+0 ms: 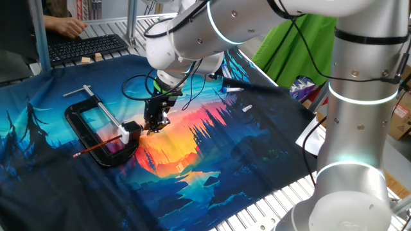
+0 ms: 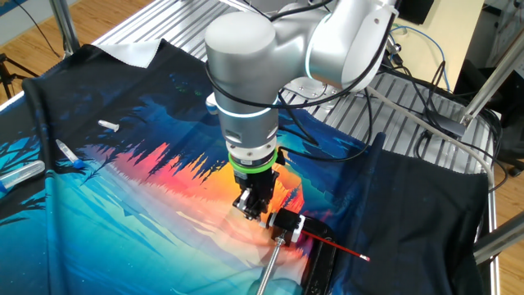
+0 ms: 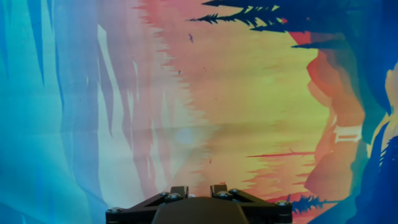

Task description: Sharpen the pencil with a pencil sharpener

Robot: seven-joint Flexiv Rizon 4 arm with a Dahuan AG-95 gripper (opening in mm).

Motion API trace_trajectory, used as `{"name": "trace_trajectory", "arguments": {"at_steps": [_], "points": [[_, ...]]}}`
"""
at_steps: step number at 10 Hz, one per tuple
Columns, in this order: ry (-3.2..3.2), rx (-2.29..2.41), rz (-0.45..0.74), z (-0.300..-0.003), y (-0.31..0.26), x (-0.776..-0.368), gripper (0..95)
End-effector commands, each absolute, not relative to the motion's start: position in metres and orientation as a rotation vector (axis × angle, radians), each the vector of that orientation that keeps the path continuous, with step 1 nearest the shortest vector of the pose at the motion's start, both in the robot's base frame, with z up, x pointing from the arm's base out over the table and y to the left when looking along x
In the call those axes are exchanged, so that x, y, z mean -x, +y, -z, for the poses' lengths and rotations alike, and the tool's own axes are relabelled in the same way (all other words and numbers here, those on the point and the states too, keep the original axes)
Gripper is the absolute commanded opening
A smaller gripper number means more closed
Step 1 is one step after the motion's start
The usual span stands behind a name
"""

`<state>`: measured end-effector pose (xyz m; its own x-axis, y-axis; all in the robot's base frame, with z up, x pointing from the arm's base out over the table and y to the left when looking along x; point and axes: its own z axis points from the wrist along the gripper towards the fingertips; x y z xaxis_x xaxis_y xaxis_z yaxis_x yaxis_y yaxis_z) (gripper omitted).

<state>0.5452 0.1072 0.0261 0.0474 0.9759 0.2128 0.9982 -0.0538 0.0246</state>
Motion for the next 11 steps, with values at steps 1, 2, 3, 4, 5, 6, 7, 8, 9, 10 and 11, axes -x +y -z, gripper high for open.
{"name": "trace_trajectory", "arguments": {"at_steps": [1, 2, 3, 4, 5, 6, 7, 8, 9, 10, 11], "points": [[-2.07, 2.176, 0.261, -0.024, 0.109, -0.547, 19.0], [-2.071, 2.176, 0.26, -0.024, 0.109, -0.547, 19.0], [-2.071, 2.177, 0.26, -0.022, 0.111, -0.547, 19.0], [-2.074, 2.175, 0.259, -0.022, 0.112, -0.547, 19.0], [-2.074, 2.176, 0.259, -0.021, 0.112, -0.547, 19.0], [-2.077, 2.173, 0.259, -0.02, 0.112, -0.547, 19.0], [-2.077, 2.171, 0.261, -0.019, 0.112, -0.548, 19.0], [-2.078, 2.17, 0.262, -0.018, 0.112, -0.548, 19.0], [-2.08, 2.167, 0.262, -0.017, 0.113, -0.548, 19.0], [-2.083, 2.161, 0.262, -0.015, 0.113, -0.548, 19.0], [-2.085, 2.153, 0.263, -0.014, 0.113, -0.549, 19.0]]}}
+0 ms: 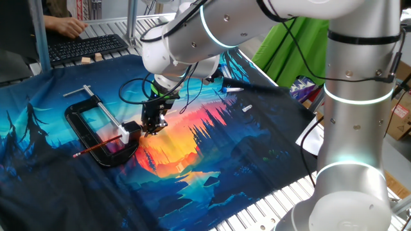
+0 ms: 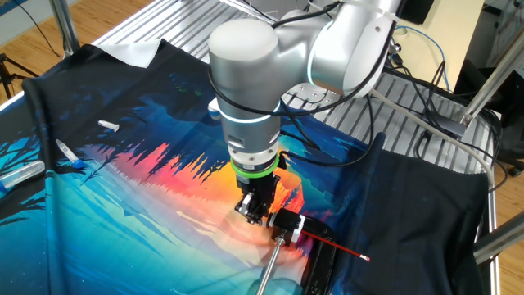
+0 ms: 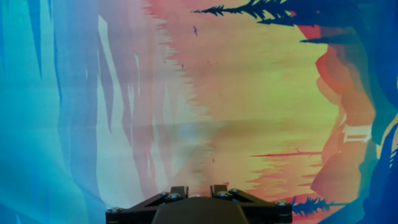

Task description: Sharpen the pencil with a pencil sharpener

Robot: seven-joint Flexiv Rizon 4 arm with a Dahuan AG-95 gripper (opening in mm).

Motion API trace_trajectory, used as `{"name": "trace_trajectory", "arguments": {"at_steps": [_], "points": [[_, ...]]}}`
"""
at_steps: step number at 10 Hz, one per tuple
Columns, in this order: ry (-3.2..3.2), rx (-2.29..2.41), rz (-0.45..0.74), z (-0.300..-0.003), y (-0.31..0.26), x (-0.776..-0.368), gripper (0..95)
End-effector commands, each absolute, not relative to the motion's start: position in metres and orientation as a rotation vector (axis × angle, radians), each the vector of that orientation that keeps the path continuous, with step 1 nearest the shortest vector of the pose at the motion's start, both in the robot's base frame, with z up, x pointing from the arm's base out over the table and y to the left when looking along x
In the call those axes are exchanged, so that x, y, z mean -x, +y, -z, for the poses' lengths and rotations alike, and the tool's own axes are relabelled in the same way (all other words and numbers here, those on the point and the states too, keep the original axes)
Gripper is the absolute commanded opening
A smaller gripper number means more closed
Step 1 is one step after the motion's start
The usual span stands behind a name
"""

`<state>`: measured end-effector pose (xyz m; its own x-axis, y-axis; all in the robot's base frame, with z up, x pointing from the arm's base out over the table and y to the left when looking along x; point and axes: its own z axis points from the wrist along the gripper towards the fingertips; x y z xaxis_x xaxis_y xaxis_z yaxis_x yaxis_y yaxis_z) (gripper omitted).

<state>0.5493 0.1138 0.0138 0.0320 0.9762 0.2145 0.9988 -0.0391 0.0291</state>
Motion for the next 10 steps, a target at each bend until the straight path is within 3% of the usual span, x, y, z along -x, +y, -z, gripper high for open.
{"name": "trace_trajectory", "arguments": {"at_steps": [1, 10], "points": [[-2.08, 2.14, 0.268, -0.0135, 0.1133, -0.5488, 19.0], [-2.072, 2.097, 0.294, -0.0119, 0.1139, -0.5488, 19.0]]}}
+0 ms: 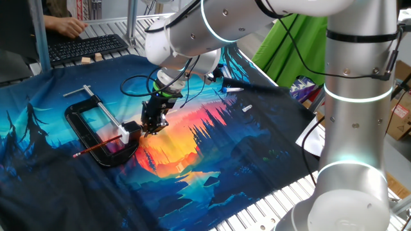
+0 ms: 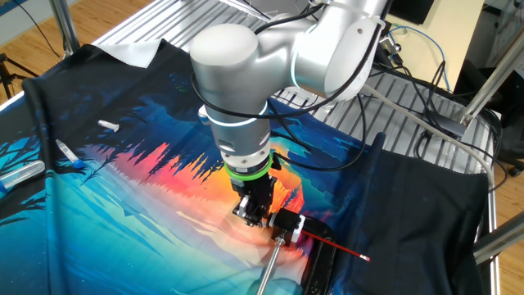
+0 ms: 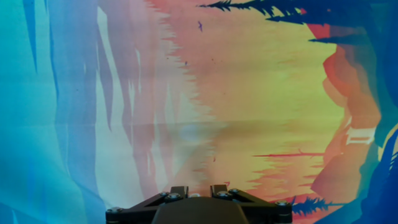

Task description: Sharpen the pencil with a pencil sharpener

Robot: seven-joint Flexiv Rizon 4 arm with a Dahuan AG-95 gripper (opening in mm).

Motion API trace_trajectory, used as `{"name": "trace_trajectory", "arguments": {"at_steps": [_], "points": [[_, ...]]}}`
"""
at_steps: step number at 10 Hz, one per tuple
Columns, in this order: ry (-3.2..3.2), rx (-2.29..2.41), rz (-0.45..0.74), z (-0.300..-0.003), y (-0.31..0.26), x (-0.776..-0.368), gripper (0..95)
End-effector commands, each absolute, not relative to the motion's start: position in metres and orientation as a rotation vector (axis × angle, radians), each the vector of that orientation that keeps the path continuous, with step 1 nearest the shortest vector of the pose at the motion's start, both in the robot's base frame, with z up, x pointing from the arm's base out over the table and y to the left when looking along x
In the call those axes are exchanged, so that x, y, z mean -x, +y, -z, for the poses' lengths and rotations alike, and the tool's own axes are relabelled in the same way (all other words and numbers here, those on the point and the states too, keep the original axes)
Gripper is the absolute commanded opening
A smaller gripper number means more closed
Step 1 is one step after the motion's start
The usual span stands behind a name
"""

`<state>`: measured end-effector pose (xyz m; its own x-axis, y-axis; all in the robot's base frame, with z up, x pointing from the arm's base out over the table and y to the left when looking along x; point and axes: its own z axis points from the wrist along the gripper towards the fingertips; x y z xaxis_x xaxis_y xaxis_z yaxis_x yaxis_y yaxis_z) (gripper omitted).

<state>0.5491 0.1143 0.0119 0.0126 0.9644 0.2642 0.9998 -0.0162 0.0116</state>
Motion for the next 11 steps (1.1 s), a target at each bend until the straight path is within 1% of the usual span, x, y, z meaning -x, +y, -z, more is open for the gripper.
{"name": "trace_trajectory", "arguments": {"at_steps": [1, 2, 11], "points": [[-2.074, 2.096, 0.294, -0.0119, 0.1139, -0.5488, 19.0], [-2.077, 2.094, 0.294, -0.0117, 0.1139, -0.5489, 0.0], [-2.128, 2.056, 0.294, -0.011, 0.1149, -0.5471, 0.0]]}}
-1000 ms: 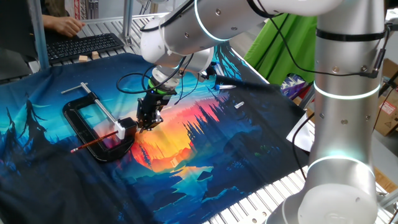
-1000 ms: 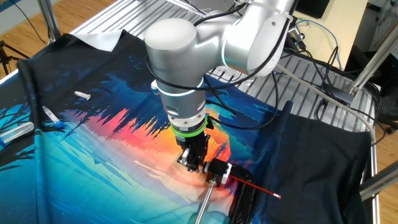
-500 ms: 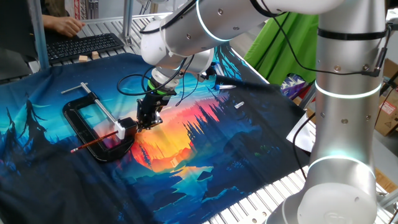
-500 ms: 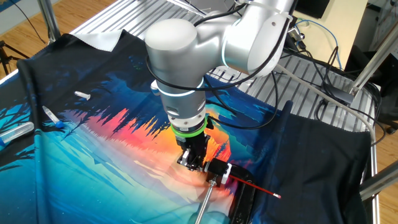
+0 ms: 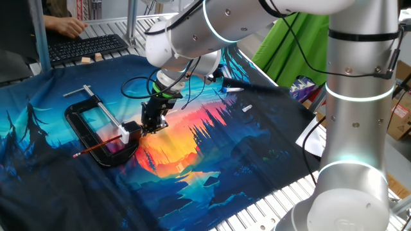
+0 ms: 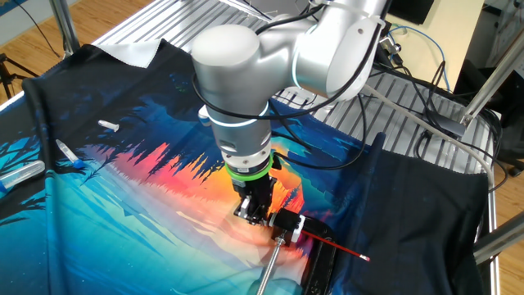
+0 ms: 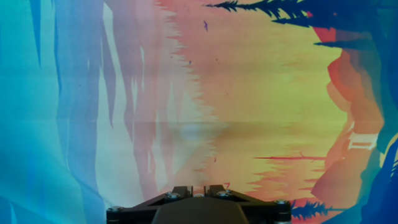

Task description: Sharpen the pencil with a pencil sharpener

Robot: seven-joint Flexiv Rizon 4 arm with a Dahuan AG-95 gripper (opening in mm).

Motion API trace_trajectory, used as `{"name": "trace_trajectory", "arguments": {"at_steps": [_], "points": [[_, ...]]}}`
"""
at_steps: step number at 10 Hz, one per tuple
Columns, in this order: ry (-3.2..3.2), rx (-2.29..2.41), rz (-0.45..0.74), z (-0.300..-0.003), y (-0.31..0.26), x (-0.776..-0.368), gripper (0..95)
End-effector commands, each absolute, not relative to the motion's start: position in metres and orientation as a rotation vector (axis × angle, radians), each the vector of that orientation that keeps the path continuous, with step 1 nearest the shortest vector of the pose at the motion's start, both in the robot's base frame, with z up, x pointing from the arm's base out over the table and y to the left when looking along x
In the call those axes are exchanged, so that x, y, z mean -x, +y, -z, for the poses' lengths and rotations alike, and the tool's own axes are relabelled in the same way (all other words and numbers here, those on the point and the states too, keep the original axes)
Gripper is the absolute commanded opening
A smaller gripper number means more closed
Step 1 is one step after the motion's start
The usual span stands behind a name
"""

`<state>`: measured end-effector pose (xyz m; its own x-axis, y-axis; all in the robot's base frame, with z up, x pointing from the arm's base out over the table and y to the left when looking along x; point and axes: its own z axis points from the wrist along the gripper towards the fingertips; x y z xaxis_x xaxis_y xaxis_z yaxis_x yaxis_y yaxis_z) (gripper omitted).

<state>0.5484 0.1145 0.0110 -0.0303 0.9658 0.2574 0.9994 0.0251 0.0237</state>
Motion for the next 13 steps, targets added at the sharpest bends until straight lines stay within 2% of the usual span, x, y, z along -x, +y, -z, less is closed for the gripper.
{"name": "trace_trajectory", "arguments": {"at_steps": [1, 13], "points": [[-2.144, 2.044, 0.291, -0.011, 0.115, -0.546, 0.0], [-2.232, 1.993, 0.244, -0.014, 0.122, -0.539, 0.0]]}}
